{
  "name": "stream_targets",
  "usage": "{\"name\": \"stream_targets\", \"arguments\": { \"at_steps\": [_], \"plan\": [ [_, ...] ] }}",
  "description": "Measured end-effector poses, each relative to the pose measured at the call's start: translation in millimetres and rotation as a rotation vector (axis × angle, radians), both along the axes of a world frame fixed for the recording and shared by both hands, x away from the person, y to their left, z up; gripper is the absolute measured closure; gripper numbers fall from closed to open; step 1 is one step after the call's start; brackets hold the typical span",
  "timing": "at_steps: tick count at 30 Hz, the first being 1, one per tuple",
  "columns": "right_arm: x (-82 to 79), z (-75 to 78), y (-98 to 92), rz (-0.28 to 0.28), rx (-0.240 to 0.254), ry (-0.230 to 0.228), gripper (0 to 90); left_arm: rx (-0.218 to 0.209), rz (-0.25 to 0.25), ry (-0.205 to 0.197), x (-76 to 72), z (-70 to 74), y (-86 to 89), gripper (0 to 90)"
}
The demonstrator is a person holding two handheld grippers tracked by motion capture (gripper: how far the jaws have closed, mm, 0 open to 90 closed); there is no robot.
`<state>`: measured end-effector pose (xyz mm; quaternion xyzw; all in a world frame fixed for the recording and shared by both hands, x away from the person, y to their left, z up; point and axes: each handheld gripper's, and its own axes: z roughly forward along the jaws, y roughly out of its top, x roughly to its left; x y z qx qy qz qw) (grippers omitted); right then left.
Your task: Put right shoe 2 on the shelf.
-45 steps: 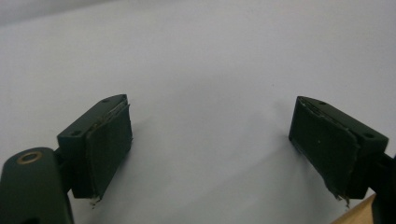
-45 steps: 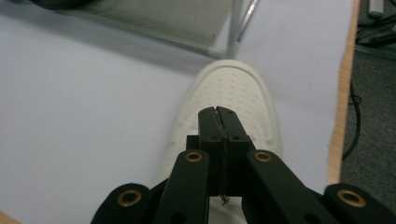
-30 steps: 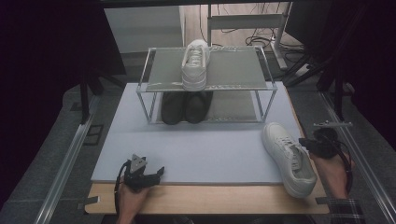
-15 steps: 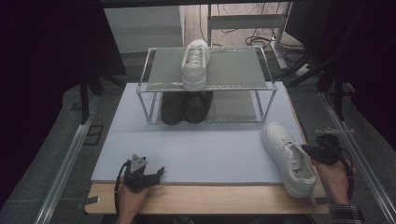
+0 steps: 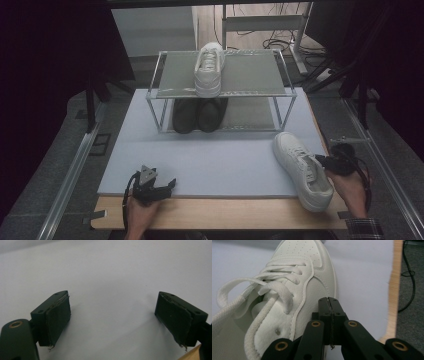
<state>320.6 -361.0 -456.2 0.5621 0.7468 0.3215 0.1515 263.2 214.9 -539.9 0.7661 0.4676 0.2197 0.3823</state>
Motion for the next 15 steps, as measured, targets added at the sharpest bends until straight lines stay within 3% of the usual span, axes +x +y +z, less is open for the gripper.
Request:
{"name": "stream_targets", "arguments": {
  "at_steps": [15],
  "plan": [
    [2.8, -1.5, 36.3, 0.069, 0.022, 0.006, 89.4, 0.0, 0.0, 0.0, 0.0, 0.0, 0.0, 12.8]
  ]
}}
